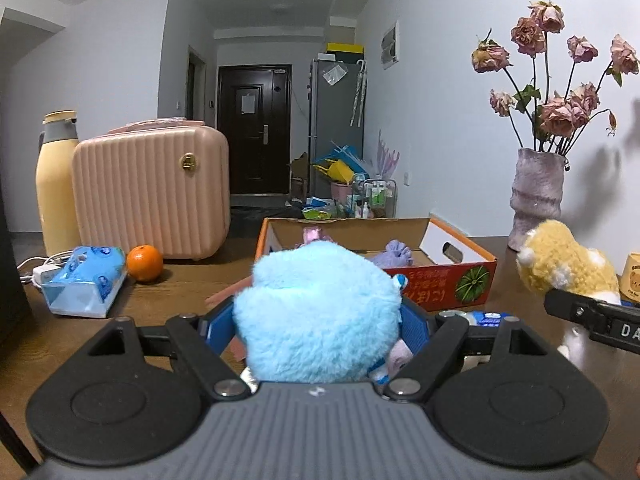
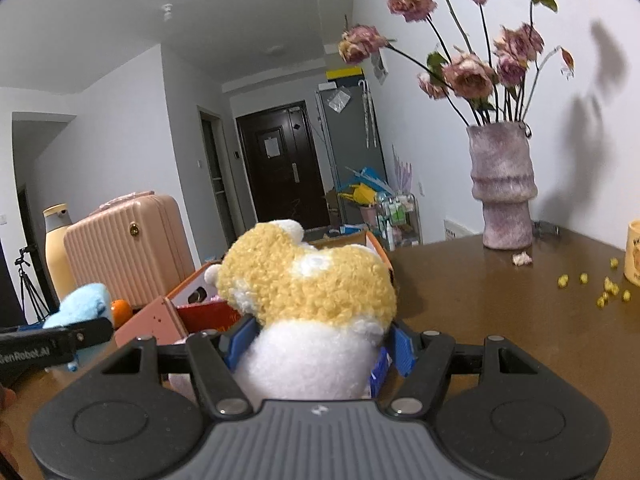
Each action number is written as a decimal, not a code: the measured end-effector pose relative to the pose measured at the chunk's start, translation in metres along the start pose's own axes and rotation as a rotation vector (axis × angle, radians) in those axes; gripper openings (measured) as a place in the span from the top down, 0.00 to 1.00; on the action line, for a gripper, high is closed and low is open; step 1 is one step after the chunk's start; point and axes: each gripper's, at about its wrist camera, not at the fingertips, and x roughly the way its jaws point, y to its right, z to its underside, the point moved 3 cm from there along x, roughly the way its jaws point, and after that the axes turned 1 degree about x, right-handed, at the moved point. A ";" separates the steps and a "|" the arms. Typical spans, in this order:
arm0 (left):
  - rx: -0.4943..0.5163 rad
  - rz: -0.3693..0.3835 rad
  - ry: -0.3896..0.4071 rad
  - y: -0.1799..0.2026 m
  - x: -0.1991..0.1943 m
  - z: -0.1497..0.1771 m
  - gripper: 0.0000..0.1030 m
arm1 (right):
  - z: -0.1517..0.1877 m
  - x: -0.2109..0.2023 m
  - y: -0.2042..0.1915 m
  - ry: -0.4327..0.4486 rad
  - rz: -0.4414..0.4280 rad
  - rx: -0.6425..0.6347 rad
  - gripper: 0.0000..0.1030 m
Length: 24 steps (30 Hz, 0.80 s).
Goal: Organize soft objects
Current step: 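Close the left tool on the light-blue plush while the right tool carries the sheep toward the box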
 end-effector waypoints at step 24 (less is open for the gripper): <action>-0.065 -0.008 0.064 0.023 0.040 -0.043 0.21 | -0.045 0.056 -0.009 0.089 0.030 0.000 0.35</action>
